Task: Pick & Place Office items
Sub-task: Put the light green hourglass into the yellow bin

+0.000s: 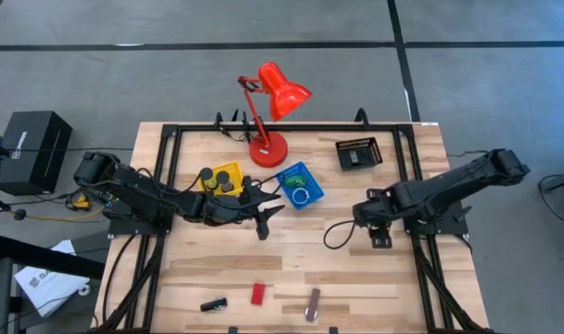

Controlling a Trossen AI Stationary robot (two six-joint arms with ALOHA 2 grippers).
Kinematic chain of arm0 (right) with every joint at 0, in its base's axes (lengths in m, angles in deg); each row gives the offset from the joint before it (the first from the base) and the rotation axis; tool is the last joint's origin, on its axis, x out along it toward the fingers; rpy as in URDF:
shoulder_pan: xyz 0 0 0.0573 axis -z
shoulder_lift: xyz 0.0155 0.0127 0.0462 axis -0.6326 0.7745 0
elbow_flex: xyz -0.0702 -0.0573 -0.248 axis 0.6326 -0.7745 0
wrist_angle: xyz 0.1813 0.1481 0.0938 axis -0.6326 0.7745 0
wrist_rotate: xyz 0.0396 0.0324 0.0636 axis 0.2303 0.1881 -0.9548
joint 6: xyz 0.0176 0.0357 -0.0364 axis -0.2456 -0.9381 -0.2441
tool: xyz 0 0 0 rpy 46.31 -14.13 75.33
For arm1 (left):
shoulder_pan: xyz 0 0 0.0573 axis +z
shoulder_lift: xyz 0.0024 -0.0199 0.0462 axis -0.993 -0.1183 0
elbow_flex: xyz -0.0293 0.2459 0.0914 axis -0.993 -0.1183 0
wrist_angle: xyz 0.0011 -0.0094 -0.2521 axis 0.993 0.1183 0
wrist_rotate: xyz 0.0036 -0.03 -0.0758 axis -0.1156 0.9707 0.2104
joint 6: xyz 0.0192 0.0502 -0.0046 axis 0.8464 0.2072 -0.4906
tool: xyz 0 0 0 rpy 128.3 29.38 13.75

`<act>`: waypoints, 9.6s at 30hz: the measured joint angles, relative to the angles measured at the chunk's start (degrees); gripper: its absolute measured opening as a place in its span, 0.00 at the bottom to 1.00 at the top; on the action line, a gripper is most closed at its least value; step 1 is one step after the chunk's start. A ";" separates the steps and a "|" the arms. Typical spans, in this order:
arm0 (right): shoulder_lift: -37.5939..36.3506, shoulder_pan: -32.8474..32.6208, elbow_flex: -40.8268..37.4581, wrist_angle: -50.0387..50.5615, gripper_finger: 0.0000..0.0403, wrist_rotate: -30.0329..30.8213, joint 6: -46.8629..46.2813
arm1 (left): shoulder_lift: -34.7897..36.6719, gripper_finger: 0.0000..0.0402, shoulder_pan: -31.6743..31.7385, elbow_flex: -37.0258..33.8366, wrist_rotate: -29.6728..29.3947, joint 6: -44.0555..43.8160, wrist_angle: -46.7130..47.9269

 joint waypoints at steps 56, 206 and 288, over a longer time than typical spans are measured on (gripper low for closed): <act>6.91 -1.70 3.19 8.73 0.53 -2.34 -9.03 | 0.01 0.35 -0.24 -0.02 0.02 -0.08 -0.14; -9.16 5.74 -17.96 -57.72 0.59 -4.54 13.00 | 11.66 0.35 -4.83 -9.64 -0.42 -10.40 3.41; -6.51 12.63 -15.34 -64.10 0.59 -7.80 8.89 | 5.58 0.41 1.16 -9.64 4.09 4.80 -10.59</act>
